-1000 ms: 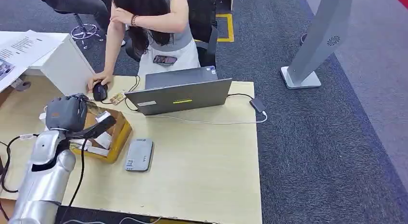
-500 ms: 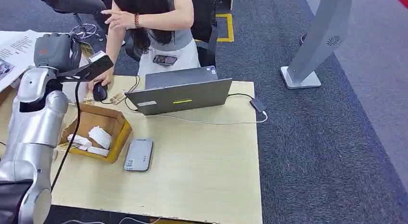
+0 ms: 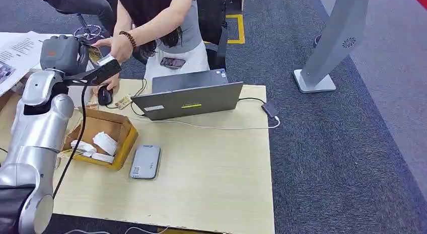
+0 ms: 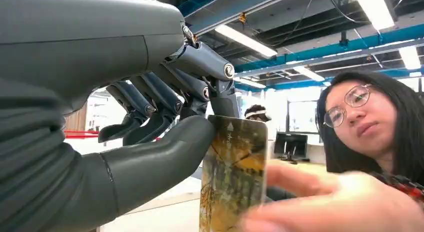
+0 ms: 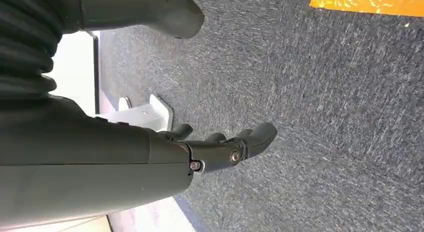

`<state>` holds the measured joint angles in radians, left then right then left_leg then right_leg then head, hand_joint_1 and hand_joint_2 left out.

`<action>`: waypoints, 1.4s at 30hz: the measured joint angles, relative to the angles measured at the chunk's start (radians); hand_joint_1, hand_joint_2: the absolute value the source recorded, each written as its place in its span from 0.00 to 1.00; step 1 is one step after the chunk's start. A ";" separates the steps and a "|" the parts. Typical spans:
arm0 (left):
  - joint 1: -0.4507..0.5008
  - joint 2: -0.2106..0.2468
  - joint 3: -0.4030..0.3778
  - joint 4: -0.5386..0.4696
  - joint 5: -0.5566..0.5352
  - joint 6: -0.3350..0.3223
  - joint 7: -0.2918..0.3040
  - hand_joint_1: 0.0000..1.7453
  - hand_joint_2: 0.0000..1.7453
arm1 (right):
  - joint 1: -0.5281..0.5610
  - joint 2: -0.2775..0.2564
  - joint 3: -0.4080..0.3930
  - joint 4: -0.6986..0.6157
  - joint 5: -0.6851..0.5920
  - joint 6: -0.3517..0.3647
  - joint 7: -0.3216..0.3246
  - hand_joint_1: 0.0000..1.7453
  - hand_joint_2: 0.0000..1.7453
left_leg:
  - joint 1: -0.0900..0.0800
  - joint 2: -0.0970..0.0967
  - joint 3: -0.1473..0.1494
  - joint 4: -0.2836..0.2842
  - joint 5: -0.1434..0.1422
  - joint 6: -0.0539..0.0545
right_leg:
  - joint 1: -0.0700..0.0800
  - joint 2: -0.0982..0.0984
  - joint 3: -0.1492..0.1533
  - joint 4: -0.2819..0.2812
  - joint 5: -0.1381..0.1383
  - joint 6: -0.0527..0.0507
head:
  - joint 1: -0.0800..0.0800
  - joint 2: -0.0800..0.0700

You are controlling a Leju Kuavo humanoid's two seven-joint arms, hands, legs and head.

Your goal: Pass the card to the sensor for recognition and then transmit it.

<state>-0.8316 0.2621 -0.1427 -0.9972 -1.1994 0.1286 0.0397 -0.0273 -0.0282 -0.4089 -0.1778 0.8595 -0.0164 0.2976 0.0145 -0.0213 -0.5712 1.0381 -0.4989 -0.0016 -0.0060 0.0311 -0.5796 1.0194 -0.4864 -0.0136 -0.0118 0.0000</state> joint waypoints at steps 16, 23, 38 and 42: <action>-0.005 0.009 -0.008 0.031 0.003 0.018 0.009 1.00 1.00 | 0.000 0.000 -0.002 0.000 0.010 0.002 -0.001 0.00 1.00 | 0.000 0.000 0.000 0.000 0.000 0.000 | 0.000 0.000 0.000 0.000 0.000 0.000 | 0.000 0.000; -0.004 0.010 -0.008 0.044 0.002 0.031 0.010 0.00 1.00 | 0.000 0.000 -0.006 0.000 0.016 0.000 -0.001 0.00 1.00 | 0.000 0.000 0.000 0.000 0.000 0.000 | 0.000 0.000 0.000 0.000 0.000 0.000 | 0.000 0.000; 0.072 0.020 -0.011 0.030 -0.034 0.106 0.014 0.00 1.00 | 0.001 0.000 -0.030 0.000 0.028 -0.013 0.000 0.00 1.00 | -0.001 0.001 0.000 0.000 0.000 0.000 | 0.000 0.001 0.000 0.000 0.000 0.000 | 0.000 0.000; 0.133 0.031 -0.011 -0.031 -0.034 0.106 0.013 0.00 1.00 | 0.000 0.000 -0.042 0.000 0.028 -0.015 0.001 0.00 1.00 | 0.000 0.001 -0.001 0.000 0.000 0.000 | 0.000 0.000 -0.001 0.000 0.000 0.000 | 0.000 0.000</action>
<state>-0.6988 0.2930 -0.1541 -1.0280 -1.2333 0.2346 0.0530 -0.0275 -0.0278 -0.4505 -0.1778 0.8873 -0.0313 0.2987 0.0140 -0.0204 -0.5720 1.0379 -0.4991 -0.0015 -0.0064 0.0315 -0.5801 1.0194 -0.4866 -0.0135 -0.0114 0.0000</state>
